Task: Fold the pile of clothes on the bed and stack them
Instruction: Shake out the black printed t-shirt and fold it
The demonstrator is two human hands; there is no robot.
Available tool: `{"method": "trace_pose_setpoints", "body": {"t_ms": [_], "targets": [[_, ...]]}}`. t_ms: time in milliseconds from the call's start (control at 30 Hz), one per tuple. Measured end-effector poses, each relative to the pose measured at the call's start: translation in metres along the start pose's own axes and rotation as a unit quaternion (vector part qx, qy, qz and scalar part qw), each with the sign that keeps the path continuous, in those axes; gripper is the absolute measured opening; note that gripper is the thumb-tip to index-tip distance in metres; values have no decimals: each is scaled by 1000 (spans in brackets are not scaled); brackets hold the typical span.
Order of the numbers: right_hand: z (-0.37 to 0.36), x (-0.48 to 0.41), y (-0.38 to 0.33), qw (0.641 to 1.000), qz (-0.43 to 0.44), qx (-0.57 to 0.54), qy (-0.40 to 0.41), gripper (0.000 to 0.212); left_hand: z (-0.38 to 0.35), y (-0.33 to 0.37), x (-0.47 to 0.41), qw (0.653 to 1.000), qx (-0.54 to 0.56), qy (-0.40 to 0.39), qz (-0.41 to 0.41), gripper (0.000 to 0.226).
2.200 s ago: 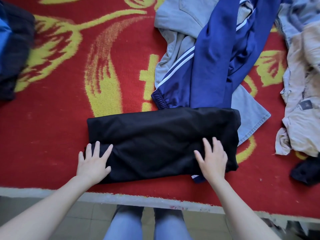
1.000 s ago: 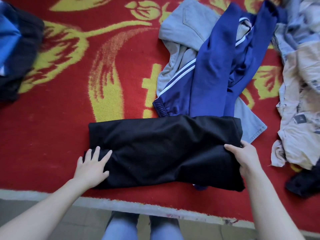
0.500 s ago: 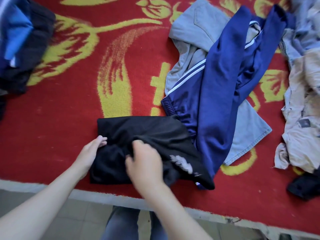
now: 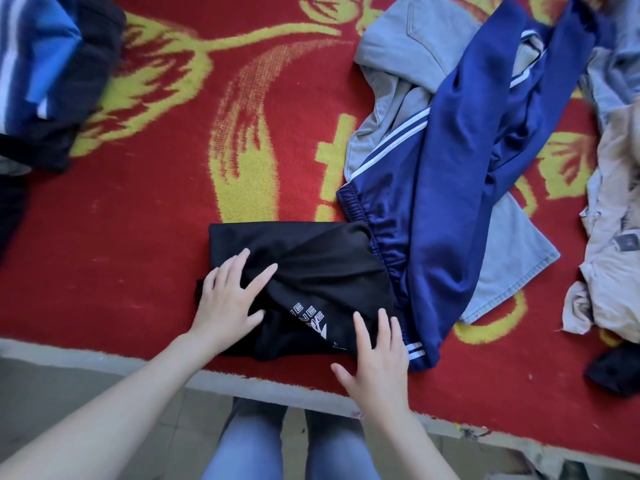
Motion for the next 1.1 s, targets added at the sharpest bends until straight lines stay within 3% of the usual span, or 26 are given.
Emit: {"method": "trace_pose_setpoints", "body": {"t_ms": [67, 133, 167, 233, 267, 300, 367, 467, 567, 633, 700, 800, 867, 967, 1033, 1100], "targets": [[-11, -2, 12, 998, -31, -3, -60, 109, -1, 9, -9, 999, -8, 25, -41, 86], [-14, -7, 21, 997, -45, -47, -36, 98, 4, 21, -18, 997, 8, 6, -79, 51], [-12, -11, 22, 997, -44, -69, -3, 81, 14, 26, -23, 998, 31, -6, -56, 34], [-1, -20, 20, 991, -39, -100, 83, 33, 24, 24, -34, 995, 80, -38, 49, 27], [5, -23, 17, 984, -32, -111, 132, 20, 30, 19, -39, 988, 115, -41, 94, 28], [13, -26, 10, 977, -17, -125, 170, 22, 37, 14, -44, 975, 179, -22, 128, 28], [34, -34, -15, 965, 26, -150, 215, 25, 52, -4, -54, 915, 352, 7, 199, 27], [50, -49, -65, 957, 96, -176, 210, 26, 54, -29, -57, 774, 549, -31, 313, 29], [36, -64, -110, 956, 113, -232, 143, 28, 45, -47, -43, 630, 665, -63, 396, 25], [20, -71, -127, 950, 110, -283, 76, 33, 33, -51, -29, 593, 666, -127, 435, 38], [9, -78, -134, 941, 82, -327, -16, 35, 25, -49, -16, 618, 634, -183, 428, 51], [6, -85, -138, 943, 72, -314, -79, 32, 22, -41, -9, 655, 605, -222, 395, 42], [8, -87, -142, 942, 90, -305, -105, 29, 22, -39, -13, 678, 595, -196, 384, 23], [11, -81, -151, 929, 147, -295, -170, 25, 24, -37, -19, 726, 565, -127, 370, 41], [13, -77, -148, 912, 210, -310, -166, 20, 25, -35, -21, 735, 552, -96, 381, 52], [19, -76, -121, 921, 241, -305, -25, 33, 26, -35, -22, 727, 561, -92, 385, 63]]}}
Point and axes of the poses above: each hand's wrist, its own x-axis away from the middle knuckle, its own z-axis out of the back of the hand, y = z × x, the point moved 3 cm from there along -x, towards the middle knuckle, and after that the axes turned 9 degrees about z, right-handed, at the moved point
